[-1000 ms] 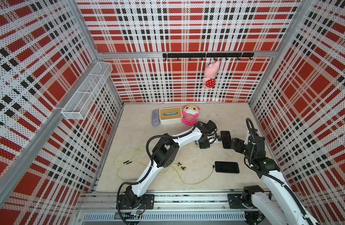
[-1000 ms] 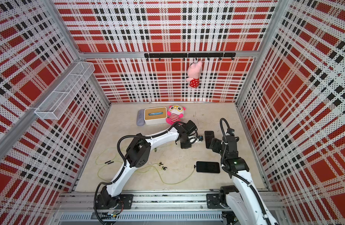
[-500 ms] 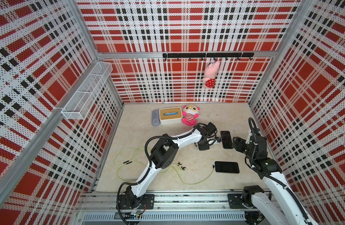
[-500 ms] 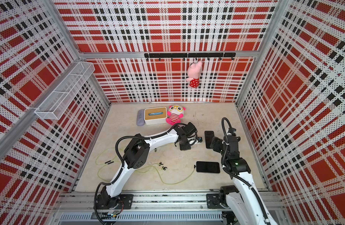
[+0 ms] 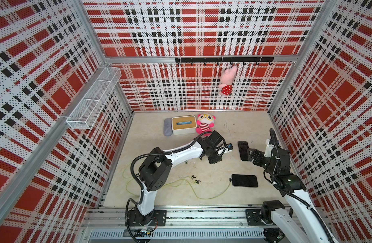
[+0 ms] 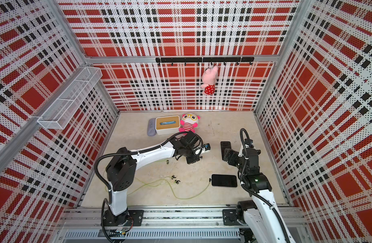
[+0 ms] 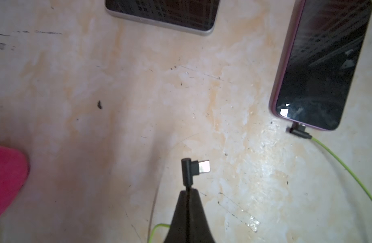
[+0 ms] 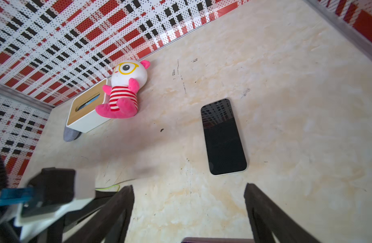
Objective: Plug wired earphones into phones
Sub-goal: Pick up the wired earphone from the center of the board.
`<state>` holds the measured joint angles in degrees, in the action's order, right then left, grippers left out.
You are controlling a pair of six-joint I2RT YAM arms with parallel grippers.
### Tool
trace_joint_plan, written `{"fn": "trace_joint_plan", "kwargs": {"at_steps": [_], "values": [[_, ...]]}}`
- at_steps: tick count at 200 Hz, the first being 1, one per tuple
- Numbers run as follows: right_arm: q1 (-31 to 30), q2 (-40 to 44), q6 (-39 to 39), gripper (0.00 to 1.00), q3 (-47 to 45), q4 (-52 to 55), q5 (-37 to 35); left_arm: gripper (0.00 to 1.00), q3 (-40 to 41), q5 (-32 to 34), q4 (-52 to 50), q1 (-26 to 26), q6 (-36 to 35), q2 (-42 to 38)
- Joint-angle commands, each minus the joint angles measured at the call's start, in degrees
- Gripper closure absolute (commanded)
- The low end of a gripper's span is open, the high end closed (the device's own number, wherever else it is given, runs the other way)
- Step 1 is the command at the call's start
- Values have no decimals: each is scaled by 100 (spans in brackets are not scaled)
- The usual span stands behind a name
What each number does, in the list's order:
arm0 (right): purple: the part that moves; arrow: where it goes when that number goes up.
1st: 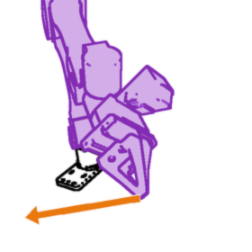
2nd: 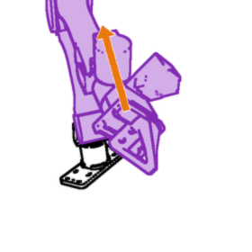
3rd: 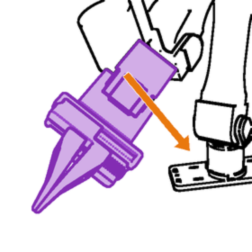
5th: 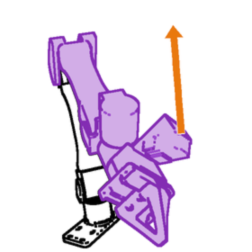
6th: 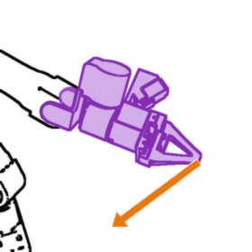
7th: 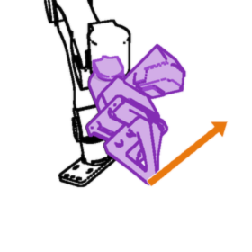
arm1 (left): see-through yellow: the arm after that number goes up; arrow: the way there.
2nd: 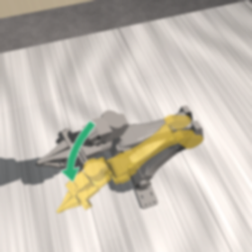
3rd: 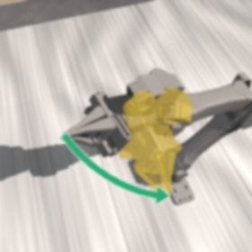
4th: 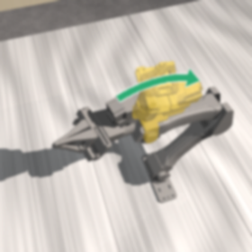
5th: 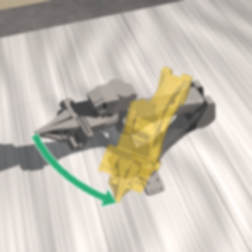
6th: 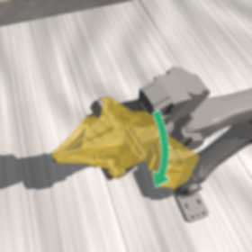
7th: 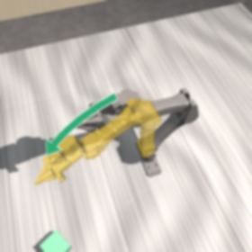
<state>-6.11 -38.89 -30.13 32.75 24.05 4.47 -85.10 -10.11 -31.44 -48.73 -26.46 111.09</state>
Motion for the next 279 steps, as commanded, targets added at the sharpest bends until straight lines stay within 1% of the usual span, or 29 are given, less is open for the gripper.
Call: {"fn": "trace_joint_plan", "kwargs": {"at_steps": [1, 18, 36, 57, 73, 96, 111, 137, 171, 182, 206, 225, 240, 279], "values": [[-63, -17, -308, 14, -197, -275, 570, 100, 388, -321, 744, 170, 425, -343], [-257, -13, -637, 14, -598, -904, 1042, 100, 954, -565, 1303, 215, 667, -716], [-642, -168, -1073, 14, -956, -1722, 1407, 100, 1453, -839, 1879, 215, 1042, -1120], [-1206, -502, -1565, 17, -1248, -2783, 1572, 100, 1975, -1155, 2572, 215, 1486, -1556], [-1504, -800, -1967, 20, -1405, -3623, 1680, 100, 2302, -1378, 3043, 208, 1802, -1828], [-1743, -1189, -2517, 24, -1491, -4525, 1746, 100, 2558, -1476, 3347, 139, 1970, -2063], [-1918, -1311, -2727, 25, -1480, -4937, 1716, 100, 2628, -1474, 3430, 109, 1997, -2118], [-2125, -1247, -2845, 30, -1425, -5015, 1549, 100, 2655, -1426, 3416, 109, 1985, -2152], [-2170, -1192, -2859, 42, -1445, -4909, 1381, 100, 2723, -1581, 3608, 118, 2044, -2188], [-2174, -1233, -2866, 45, -1430, -4917, 1389, 100, 2726, -1590, 3634, 109, 2067, -2210], [-2166, -1290, -2903, 54, -1337, -4988, 1407, 100, 2762, -1652, 3648, 109, 2060, -2269], [-2169, -1287, -2824, 66, -1200, -4818, 1325, 100, 2796, -1650, 3636, 109, 2037, -2300], [-2171, -1262, -2738, 73, -1107, -4710, 1345, 100, 2803, -1652, 3627, 102, 2028, -2335], [-2191, -1257, -2641, 76, -978, -4533, 1451, 100, 2779, -1630, 3645, 101, 2015, -2373]]}}
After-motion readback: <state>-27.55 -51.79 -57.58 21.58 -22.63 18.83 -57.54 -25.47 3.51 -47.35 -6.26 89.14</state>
